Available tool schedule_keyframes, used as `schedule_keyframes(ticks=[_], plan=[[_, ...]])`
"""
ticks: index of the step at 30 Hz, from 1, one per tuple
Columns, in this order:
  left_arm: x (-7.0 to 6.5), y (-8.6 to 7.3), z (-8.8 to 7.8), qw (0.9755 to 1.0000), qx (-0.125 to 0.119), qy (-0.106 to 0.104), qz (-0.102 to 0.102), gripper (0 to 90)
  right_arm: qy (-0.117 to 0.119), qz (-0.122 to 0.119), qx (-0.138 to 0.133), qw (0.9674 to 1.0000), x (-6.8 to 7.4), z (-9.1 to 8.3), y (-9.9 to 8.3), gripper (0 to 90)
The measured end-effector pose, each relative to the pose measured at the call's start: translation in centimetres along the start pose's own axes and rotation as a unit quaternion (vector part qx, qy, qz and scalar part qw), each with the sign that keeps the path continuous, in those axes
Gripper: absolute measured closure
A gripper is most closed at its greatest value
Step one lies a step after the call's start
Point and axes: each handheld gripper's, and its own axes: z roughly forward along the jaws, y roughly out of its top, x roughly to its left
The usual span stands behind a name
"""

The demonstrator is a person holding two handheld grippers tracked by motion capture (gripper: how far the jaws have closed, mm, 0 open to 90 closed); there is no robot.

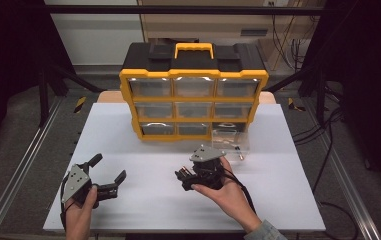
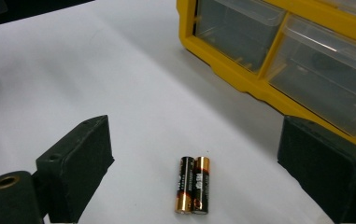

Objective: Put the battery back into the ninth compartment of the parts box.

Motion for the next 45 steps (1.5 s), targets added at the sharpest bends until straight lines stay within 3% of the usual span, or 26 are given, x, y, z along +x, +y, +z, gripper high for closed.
schedule_keyframes(ticks=[11,19,21,23,29,45], plan=[[-0.1,0.0,0.1,1.0,0.001,-0.003,0.001,1.1,0.028,0.01,0.013,0.9995,0.3,0.9,-0.6,15.0],[-0.3,0.0,0.1,1.0,0.004,-0.001,0.006,1.1,0.045,0.033,0.035,0.9979,0.3,1.7,-2.5,16.2],[-0.3,0.0,0.1,1.0,0.003,-0.002,0.006,1.1,0.046,0.034,0.043,0.9975,0.2,1.8,-2.9,20.1],[-0.2,0.0,0.1,1.0,0.004,-0.002,0.004,1.1,0.04,0.022,0.052,0.9976,0.2,1.8,-3.1,21.4],[-0.2,0.0,0.2,1.0,0.004,-0.005,0.003,1.1,0.027,0.02,0.065,0.9973,0.0,2.1,-3.5,29.9],[-0.3,0.0,0.3,1.0,0.003,-0.006,0.002,1.0,0.0,0.07,0.072,0.995,-1.4,2.5,-4.4,51.8]])
